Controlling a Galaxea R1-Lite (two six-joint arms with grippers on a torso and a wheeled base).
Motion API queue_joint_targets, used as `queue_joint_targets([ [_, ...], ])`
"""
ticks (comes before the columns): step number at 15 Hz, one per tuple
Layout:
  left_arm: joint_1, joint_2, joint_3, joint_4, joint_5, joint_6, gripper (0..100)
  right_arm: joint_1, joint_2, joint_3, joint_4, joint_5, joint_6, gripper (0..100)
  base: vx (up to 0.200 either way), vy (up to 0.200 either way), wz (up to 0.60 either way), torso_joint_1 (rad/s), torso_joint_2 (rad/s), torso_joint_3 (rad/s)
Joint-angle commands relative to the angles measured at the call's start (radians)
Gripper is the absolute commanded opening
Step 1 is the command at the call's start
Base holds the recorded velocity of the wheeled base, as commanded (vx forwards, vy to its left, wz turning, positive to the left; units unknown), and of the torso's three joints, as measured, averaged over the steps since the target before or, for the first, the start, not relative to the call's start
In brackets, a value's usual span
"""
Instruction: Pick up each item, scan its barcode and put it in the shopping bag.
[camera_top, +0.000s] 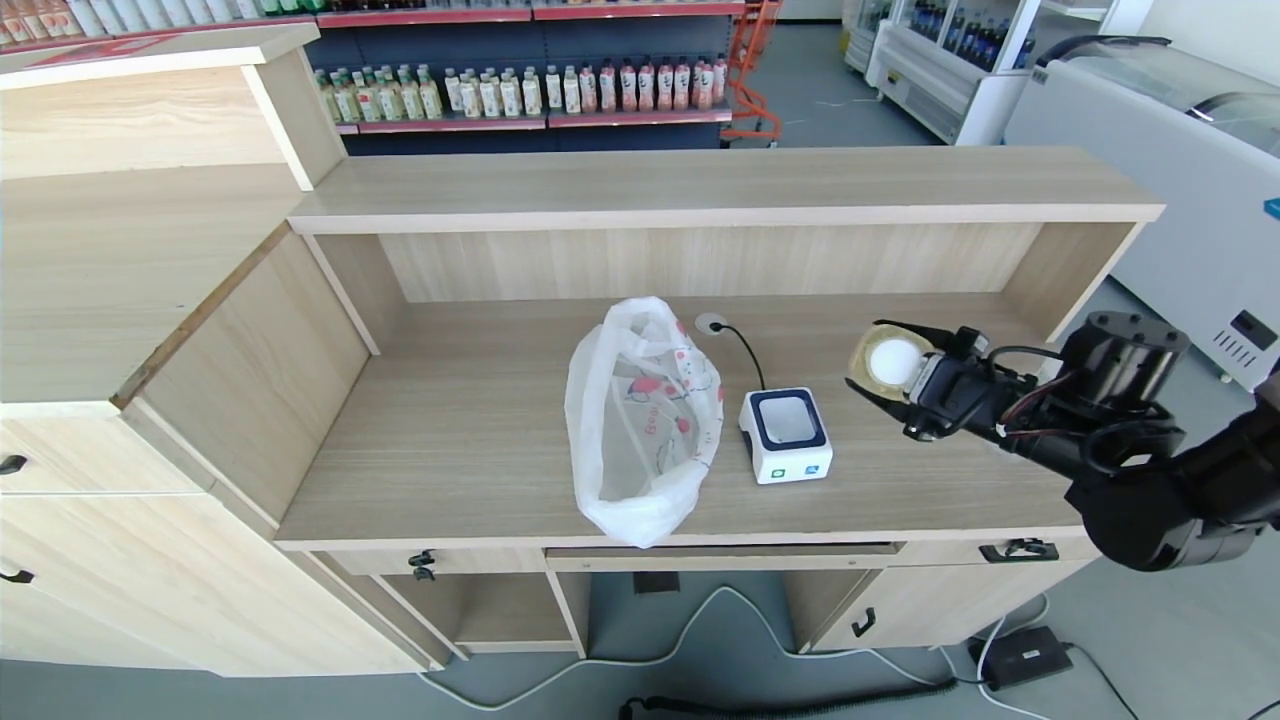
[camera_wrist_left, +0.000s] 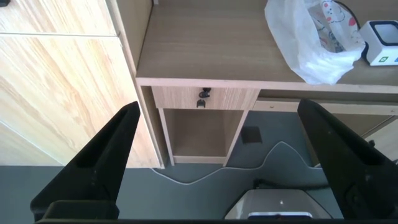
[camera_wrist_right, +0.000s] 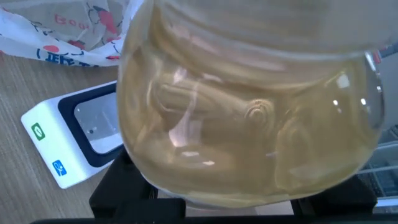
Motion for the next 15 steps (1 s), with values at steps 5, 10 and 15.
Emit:
queue_joint_targets([
  [5,0.0,0.0,0.001,0.0,0.0,-0.001,100,-0.017,0.085,-0.02,-0.04,0.046,-0.014,0,0.0,0.0,0.0,0.0,0.0,0.0],
  [10,0.0,0.0,-0.001,0.0,0.0,-0.001,100,-0.046,0.139,-0.054,-0.049,0.057,-0.012,0,0.0,0.0,0.0,0.0,0.0,0.0],
  [15,0.0,0.0,0.001,0.0,0.0,-0.001,100,-0.037,0.188,-0.103,-0.043,0.069,-0.006,0,0.0,0.0,0.0,0.0,0.0,0.0],
])
